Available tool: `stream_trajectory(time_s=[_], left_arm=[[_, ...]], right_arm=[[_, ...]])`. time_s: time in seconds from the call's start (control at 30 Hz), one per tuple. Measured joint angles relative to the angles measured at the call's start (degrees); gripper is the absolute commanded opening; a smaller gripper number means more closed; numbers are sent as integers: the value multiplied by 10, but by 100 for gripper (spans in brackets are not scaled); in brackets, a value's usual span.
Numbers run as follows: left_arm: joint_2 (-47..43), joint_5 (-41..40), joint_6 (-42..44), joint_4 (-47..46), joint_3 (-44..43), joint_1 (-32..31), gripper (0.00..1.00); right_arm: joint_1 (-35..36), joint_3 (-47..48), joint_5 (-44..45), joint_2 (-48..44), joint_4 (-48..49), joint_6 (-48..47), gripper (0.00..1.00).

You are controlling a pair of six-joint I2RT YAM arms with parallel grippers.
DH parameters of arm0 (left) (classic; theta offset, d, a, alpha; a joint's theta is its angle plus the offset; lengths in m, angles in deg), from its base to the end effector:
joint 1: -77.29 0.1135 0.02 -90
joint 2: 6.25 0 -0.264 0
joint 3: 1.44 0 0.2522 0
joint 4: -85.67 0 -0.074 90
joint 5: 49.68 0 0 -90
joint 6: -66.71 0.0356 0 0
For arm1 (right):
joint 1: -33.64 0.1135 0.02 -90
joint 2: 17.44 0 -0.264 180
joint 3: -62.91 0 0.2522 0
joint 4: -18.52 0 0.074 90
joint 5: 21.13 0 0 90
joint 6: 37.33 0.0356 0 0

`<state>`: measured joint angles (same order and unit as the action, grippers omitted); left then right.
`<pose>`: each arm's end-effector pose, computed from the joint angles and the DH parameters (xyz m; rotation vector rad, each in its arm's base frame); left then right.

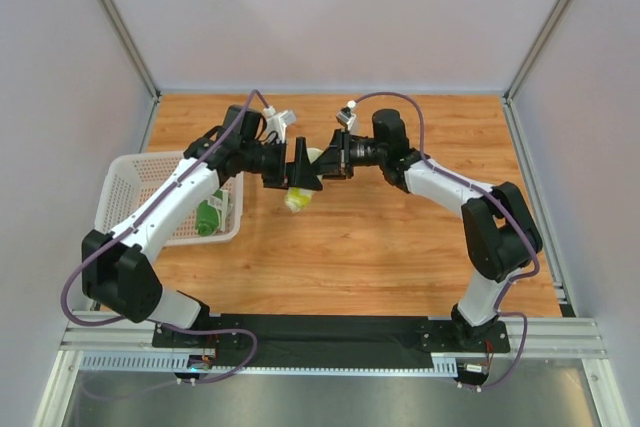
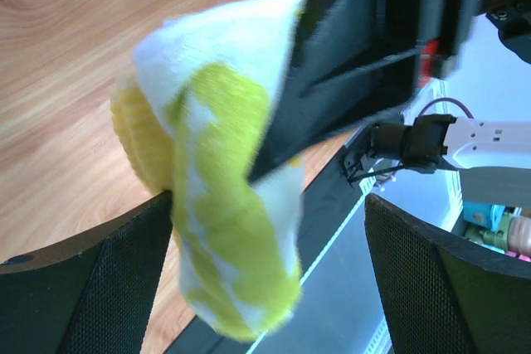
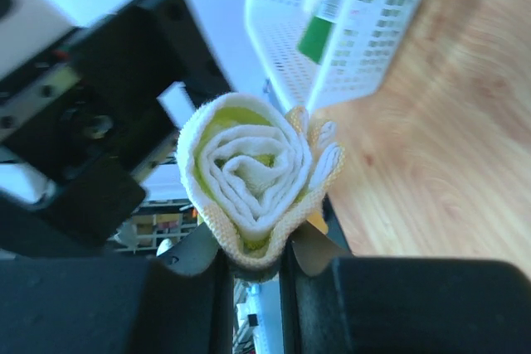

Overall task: Roll the towels
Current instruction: Place the rolled towel into the container

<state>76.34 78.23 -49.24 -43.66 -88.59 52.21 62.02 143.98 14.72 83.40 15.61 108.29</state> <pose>0.2698 -0.1504 0.3218 0.3226 2.4691 -1.1926 0.3334 0.2129 0.2509 -0.2073 2.2872 1.7946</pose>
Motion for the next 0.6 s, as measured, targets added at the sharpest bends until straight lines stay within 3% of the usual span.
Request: stream_trajectory(time_s=[0.1,0.27,0.33,0.47,0.6], left_arm=[[-1,-2,0,0,6,0,100],[-10,-4,-3,1,21,2,95],[-22,3,-8,-10,21,2,85],[-41,19,-17,-25,20,-1,41],[-45,33,-24,-25,17,-6,35]], right_arm=[[0,-3,-33,0,77,66,0],[1,-32,-70,6,296,233,0],[1,-37,-78,27,405,315,0],[5,-37,-79,65,514,431,0],[5,-44,-81,63,523,434,0]])
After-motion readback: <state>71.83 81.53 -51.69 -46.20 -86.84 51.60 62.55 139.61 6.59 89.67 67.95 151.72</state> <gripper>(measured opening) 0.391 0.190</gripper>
